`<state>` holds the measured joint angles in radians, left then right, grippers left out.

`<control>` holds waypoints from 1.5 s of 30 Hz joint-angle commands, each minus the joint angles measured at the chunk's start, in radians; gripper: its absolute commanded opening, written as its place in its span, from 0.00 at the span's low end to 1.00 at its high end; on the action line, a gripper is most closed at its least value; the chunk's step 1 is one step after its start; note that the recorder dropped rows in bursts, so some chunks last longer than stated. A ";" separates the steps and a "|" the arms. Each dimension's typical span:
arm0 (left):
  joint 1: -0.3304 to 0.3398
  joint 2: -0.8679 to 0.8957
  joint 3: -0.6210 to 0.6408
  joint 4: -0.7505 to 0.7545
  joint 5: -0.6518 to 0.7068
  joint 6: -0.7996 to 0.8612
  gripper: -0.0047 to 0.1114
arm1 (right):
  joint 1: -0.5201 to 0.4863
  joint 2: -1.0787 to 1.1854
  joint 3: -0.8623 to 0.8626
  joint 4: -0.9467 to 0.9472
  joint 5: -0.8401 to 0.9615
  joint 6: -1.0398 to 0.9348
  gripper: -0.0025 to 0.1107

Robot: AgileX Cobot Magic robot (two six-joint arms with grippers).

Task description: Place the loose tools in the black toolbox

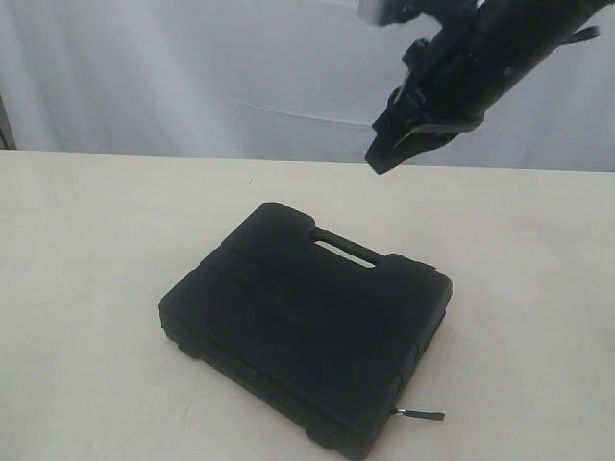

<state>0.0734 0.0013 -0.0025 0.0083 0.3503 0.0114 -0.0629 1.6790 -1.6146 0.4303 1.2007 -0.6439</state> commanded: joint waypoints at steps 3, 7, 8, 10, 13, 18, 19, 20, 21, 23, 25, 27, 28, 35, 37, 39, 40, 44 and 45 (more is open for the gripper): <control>-0.005 -0.001 0.003 -0.008 -0.008 -0.004 0.04 | 0.105 -0.414 0.300 -0.092 0.020 0.155 0.02; -0.005 -0.001 0.003 -0.008 -0.008 -0.004 0.04 | 0.199 -0.650 0.506 -0.056 -0.133 0.150 0.02; -0.005 -0.001 0.003 -0.008 -0.008 -0.004 0.04 | 0.218 -0.686 0.547 -0.045 -0.244 0.150 0.02; -0.005 -0.001 0.003 -0.008 -0.008 -0.004 0.04 | 0.259 -0.756 0.644 -0.019 -0.474 0.157 0.02; -0.005 -0.001 0.003 -0.008 -0.008 -0.004 0.04 | 0.307 -0.821 0.745 0.065 -0.696 0.157 0.02; -0.005 -0.001 0.003 -0.008 -0.008 -0.004 0.04 | 0.334 -0.890 0.814 0.080 -0.752 0.157 0.02; -0.005 -0.001 0.003 -0.008 -0.008 -0.004 0.04 | 0.334 -0.899 0.814 0.080 -0.746 0.157 0.02; -0.005 -0.001 0.003 -0.008 -0.008 -0.004 0.04 | 0.334 -0.904 0.814 0.079 -0.745 0.157 0.02; -0.005 -0.001 0.003 -0.008 -0.008 -0.004 0.04 | 0.334 -0.913 0.814 0.079 -0.752 0.157 0.02; -0.005 -0.001 0.003 -0.008 -0.008 -0.004 0.04 | 0.334 -0.923 0.814 0.079 -0.755 0.157 0.02; -0.005 -0.001 0.003 -0.008 -0.008 -0.004 0.04 | 0.334 -0.930 0.814 0.079 -0.755 0.157 0.02; -0.005 -0.001 0.003 -0.008 -0.008 -0.004 0.04 | 0.334 -0.929 0.819 0.079 -0.762 0.157 0.02; -0.005 -0.001 0.003 -0.008 -0.008 -0.004 0.04 | 0.332 -0.940 0.845 0.071 -0.777 0.141 0.02; -0.005 -0.001 0.003 -0.008 -0.008 -0.004 0.04 | 0.014 -1.042 1.137 0.076 -0.844 0.223 0.02; -0.005 -0.001 0.003 -0.008 -0.008 -0.004 0.04 | -0.150 -1.146 1.158 0.061 -0.801 0.226 0.02; -0.005 -0.001 0.003 -0.008 -0.008 -0.004 0.04 | -0.285 -1.275 1.189 -0.007 -0.791 0.228 0.02; -0.005 -0.001 0.003 -0.008 -0.008 -0.004 0.04 | -0.319 -1.316 1.207 -0.041 -0.793 0.228 0.02; -0.005 -0.001 0.003 -0.008 -0.008 -0.004 0.04 | -0.363 -1.493 1.379 -0.237 -0.853 0.298 0.02; -0.005 -0.001 0.003 -0.008 -0.008 -0.004 0.04 | -0.359 -1.516 1.411 -0.281 -0.871 0.347 0.02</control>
<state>0.0734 0.0013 -0.0025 0.0083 0.3503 0.0114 -0.4215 0.2183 -0.2837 0.2574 0.3715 -0.3739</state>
